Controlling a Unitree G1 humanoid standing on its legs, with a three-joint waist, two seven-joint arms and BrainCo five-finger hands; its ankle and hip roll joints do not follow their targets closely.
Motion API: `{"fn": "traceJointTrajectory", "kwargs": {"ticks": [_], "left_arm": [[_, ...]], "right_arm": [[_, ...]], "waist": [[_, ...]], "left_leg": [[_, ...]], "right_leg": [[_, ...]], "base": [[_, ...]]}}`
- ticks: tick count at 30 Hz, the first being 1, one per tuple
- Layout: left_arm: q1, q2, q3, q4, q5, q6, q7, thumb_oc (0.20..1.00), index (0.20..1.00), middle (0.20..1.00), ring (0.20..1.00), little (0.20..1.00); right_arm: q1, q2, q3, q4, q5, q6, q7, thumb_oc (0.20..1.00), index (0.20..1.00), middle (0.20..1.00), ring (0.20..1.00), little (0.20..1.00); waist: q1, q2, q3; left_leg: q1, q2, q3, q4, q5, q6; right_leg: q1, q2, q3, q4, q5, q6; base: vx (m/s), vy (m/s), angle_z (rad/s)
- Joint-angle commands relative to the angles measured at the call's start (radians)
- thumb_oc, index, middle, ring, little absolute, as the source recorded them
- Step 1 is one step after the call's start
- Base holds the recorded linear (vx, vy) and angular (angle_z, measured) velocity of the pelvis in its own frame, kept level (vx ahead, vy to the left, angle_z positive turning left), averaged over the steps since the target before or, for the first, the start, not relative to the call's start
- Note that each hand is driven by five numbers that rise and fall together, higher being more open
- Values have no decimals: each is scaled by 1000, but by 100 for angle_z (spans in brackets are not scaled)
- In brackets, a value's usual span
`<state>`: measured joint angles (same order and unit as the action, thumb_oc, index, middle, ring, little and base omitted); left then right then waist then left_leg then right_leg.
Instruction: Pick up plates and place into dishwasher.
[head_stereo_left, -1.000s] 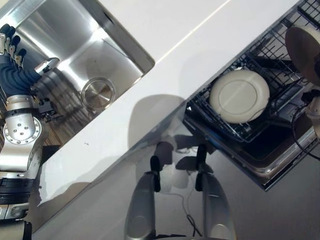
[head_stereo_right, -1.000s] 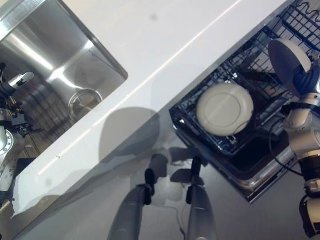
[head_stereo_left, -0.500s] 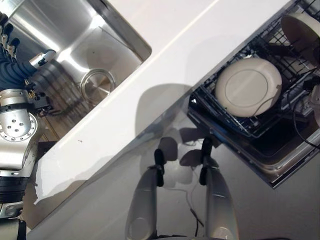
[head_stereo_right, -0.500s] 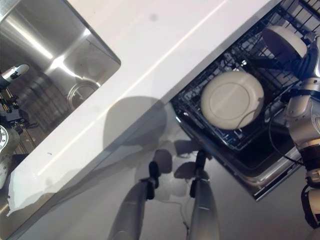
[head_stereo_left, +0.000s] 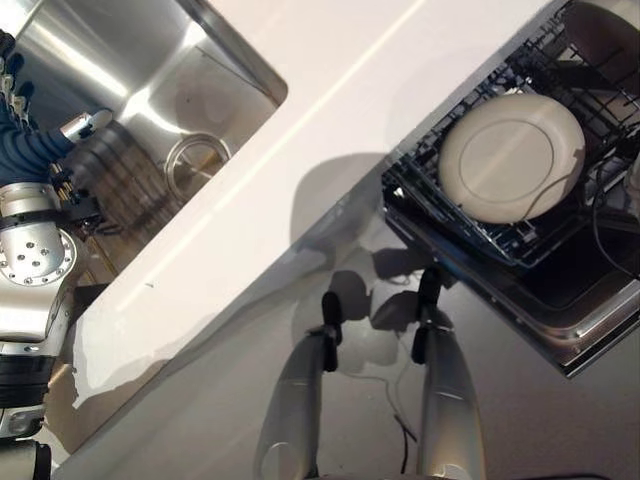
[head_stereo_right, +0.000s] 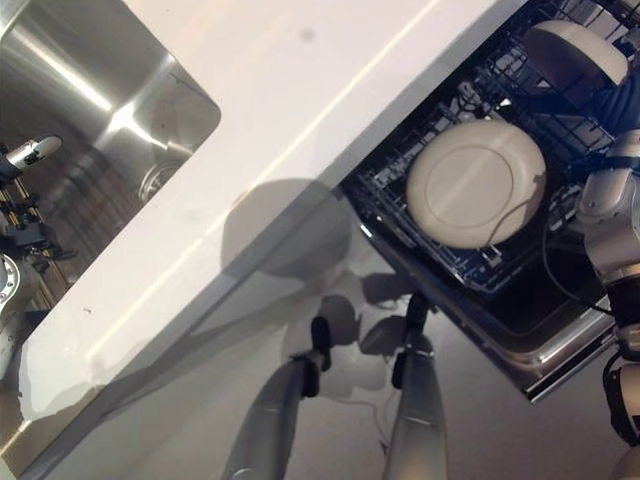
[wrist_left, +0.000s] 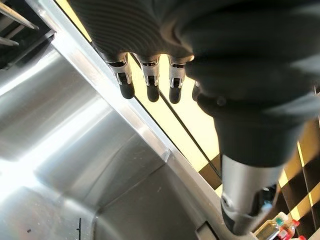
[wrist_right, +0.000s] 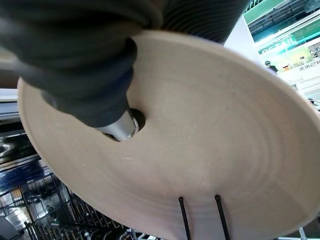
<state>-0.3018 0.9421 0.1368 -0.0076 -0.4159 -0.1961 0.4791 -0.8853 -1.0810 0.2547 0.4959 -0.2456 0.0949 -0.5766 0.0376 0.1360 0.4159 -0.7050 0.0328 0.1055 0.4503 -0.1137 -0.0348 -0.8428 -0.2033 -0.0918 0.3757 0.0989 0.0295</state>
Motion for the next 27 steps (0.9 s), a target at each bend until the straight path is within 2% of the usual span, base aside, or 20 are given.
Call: {"fn": "traceJointTrajectory", "kwargs": {"ticks": [1,14,15,16,17,27], "left_arm": [[-24,-301,-151,22,42,-76,32,1000,1000,1000,1000,1000],[-5,-323,-163,8,43,-105,33,1000,1000,1000,1000,1000],[-4,-321,-160,6,39,-104,30,1000,1000,1000,1000,1000],[-3,-316,-157,2,30,-104,26,1000,1000,1000,1000,1000],[-1,-314,-156,1,24,-105,24,1000,1000,1000,1000,1000],[42,-310,-138,-8,-16,-120,-6,1000,1000,1000,1000,1000]], "right_arm": [[-60,61,104,123,66,29,71,200,200,200,200,200],[-52,113,88,177,124,53,76,200,200,200,200,200],[-52,114,87,179,126,54,78,404,404,404,404,404],[-50,113,84,182,125,54,85,903,903,903,903,903],[-47,112,81,182,124,53,87,1000,1000,1000,1000,1000],[23,101,23,150,134,57,84,1000,1000,1000,1000,1000]], "waist": [[-16,18,104],[-14,50,104],[-14,50,104],[-14,50,104],[-14,50,104],[-18,26,104]], "left_leg": [[-129,4,-53,70,42,7],[-159,-23,-59,72,43,17],[-155,-24,-59,70,44,17],[-150,-24,-58,66,45,16],[-144,-23,-57,62,47,16],[-85,-22,-59,50,52,13]], "right_leg": [[-8,57,-67,12,-117,14],[-64,55,-31,35,-113,6],[-60,55,-31,34,-113,6],[-54,56,-32,30,-112,5],[-48,56,-32,26,-110,4],[24,67,-42,-1,-98,4]], "base": [[-12,26,4],[-9,11,2],[0,0,0],[0,0,0],[-31,31,2],[-16,19,1]]}}
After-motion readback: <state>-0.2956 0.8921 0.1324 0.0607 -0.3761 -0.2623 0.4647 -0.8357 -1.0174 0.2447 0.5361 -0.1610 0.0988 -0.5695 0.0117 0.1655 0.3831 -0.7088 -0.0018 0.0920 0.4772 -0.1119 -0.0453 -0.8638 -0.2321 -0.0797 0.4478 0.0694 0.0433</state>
